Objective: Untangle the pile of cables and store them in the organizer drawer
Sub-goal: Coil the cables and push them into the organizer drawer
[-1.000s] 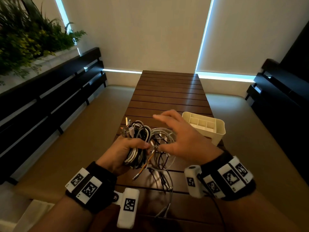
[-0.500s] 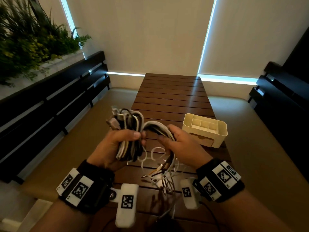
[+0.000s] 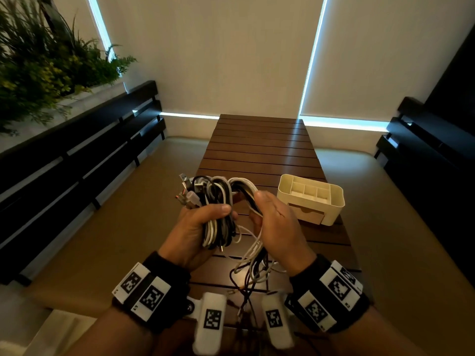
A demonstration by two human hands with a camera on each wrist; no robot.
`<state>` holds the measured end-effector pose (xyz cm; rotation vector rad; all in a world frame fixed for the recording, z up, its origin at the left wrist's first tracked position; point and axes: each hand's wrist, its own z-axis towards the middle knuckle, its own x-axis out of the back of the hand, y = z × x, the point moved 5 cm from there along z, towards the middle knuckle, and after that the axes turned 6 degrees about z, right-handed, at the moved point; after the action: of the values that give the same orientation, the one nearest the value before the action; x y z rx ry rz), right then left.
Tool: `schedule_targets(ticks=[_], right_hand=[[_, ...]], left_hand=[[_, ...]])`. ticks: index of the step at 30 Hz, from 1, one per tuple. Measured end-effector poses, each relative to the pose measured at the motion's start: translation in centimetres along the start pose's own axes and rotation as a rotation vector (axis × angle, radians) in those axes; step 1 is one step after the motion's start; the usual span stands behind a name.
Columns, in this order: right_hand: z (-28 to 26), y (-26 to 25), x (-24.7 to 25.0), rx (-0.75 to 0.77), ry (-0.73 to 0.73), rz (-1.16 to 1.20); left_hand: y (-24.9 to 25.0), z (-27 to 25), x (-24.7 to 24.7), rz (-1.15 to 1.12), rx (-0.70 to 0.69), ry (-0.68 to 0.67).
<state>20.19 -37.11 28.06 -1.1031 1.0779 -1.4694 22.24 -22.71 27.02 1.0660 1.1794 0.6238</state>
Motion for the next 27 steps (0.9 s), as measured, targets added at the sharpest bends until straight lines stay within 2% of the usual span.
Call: schedule_targets(ticks=[4,15,24,27], right_hand=[[-0.6,-0.3,-0.3,0.032,-0.002,-0.072],[-1.3,-1.6,-1.2,0.085,-0.229,-0.033],[0.2,0.1,-1.5,0.052,-0.214,-0.079],[0.6,-0.1,-1.2,0.070,-0.230,-0.173]], left_hand=[[-0.1,0.0,-0.8,0.003,0.000,-0.006],[-0.7,0.2,-0.7,-0.076,0.022,-0.011],[-1.4,0.4,-0.7,-0.155,0.058,-0.065],[-1.8,0.3,-0.9,-0.159,0.059,-0.093]])
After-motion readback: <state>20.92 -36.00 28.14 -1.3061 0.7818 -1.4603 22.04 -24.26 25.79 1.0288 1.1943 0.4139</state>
